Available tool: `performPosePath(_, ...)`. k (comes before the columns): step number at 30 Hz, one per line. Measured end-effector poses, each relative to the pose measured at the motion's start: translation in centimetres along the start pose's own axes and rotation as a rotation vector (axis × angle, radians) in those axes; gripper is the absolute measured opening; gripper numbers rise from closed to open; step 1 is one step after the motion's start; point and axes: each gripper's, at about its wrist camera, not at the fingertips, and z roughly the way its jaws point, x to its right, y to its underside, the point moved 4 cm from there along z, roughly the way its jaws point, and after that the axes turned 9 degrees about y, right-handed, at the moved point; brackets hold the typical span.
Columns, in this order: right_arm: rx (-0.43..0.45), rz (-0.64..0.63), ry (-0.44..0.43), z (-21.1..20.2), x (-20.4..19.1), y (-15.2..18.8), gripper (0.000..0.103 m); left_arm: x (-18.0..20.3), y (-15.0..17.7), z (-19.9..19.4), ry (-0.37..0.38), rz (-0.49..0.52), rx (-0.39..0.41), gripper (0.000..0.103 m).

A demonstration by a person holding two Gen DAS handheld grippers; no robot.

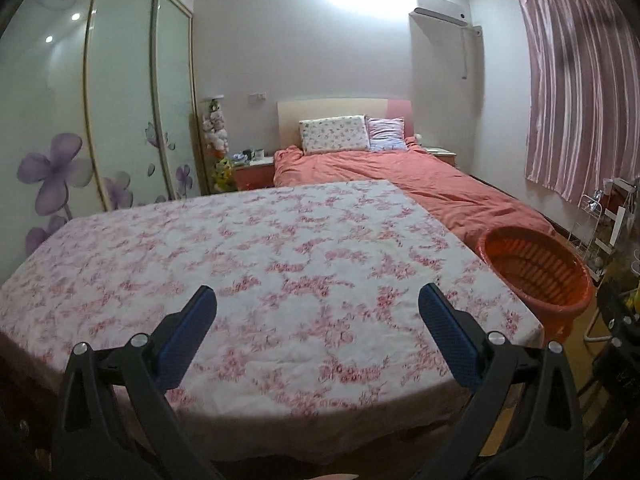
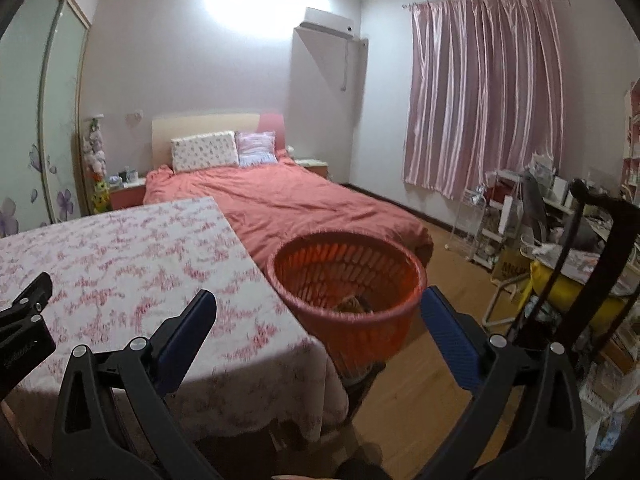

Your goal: Collect trash

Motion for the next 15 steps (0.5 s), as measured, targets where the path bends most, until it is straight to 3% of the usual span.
performPosePath(15, -0.051, -0.009, 0.038, -0.6, -0.2, 1.8, 0.101, -0.8, 2.1, -0.7, 0.002, -0.040, -0.037, 0.099)
